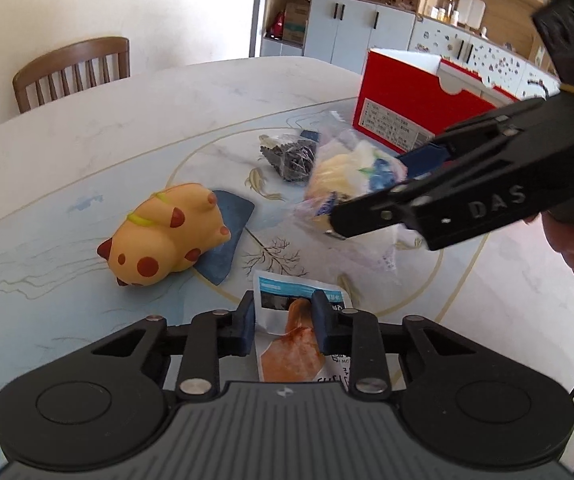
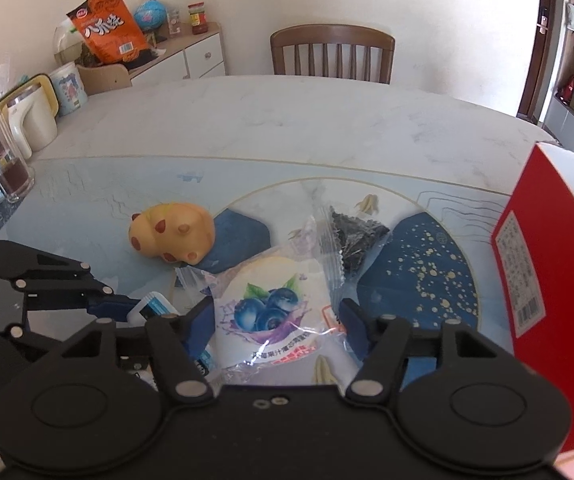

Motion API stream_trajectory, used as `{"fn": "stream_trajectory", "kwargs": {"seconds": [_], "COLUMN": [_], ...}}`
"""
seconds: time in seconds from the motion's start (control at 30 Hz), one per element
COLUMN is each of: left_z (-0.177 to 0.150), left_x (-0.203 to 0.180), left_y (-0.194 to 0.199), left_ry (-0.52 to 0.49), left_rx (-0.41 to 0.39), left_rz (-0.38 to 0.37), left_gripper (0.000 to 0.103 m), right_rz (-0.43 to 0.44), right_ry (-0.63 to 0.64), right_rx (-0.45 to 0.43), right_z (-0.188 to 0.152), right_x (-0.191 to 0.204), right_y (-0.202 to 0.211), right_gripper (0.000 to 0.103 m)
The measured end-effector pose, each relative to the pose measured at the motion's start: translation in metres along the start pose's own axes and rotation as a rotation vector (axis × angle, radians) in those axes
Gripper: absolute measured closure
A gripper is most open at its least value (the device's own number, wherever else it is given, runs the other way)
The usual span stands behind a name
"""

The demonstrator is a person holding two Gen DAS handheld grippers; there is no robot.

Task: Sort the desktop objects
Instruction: 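Grasp the white sausage pack with left tool while right tool grasps blueberry bread bag, then lift the sausage pack and blueberry bread bag up from the table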

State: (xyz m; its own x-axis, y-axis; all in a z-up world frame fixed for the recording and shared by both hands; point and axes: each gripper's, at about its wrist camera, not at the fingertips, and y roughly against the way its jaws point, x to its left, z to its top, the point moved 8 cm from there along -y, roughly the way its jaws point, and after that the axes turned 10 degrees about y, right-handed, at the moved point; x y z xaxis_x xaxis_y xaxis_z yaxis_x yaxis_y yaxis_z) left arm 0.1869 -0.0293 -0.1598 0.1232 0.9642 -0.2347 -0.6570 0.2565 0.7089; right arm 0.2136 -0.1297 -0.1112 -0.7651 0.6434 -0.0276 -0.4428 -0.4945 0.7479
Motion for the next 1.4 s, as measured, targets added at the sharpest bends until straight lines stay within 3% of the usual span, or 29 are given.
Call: {"fn": "stream_trajectory", "kwargs": {"seconds": [0.23, 0.47, 0.7, 1.1, 1.2, 1.4], "left_z": [0.003, 0.008, 0.008, 0.019, 0.019, 0.022], "left_x": [0.008, 0.0, -0.009, -0.021, -0.028, -0.043], "left_y": [0.009, 0.022, 0.033, 0.049, 0.05, 0.052], "left_ry": [0.077, 0.076, 0.065, 0.132, 0.126, 0.094], "left_rx": [-0.006, -0.016, -0.023, -0.05, -0.051, -0.056], "left_rz": [-0.021, -0.049, -0.052, -0.098, -0.106, -0.118], "left_gripper": [0.086, 0.097, 0.097, 0.098, 0.103, 0.103], "right_rz": [-0.021, -0.038, -0.058, -0.09, -0.104, -0.134], "right_ry": [-0.015, -0.032, -0.025, -0.059, -0.074, -0.106], "right_rx": [-0.009, -0.022, -0.027, -0.052, -0.056, -0.066], "right_z": [-0.004, -0.008, -0.012, -0.02, -0.024, -0.033], "right_x": [-0.004, -0.007, -0.009, -0.02, -0.026, -0.037], "right_y": [0.018, 0.035, 0.051, 0.084, 0.092, 0.109], "right_gripper": [0.039, 0.039, 0.04, 0.04, 0.04, 0.04]}}
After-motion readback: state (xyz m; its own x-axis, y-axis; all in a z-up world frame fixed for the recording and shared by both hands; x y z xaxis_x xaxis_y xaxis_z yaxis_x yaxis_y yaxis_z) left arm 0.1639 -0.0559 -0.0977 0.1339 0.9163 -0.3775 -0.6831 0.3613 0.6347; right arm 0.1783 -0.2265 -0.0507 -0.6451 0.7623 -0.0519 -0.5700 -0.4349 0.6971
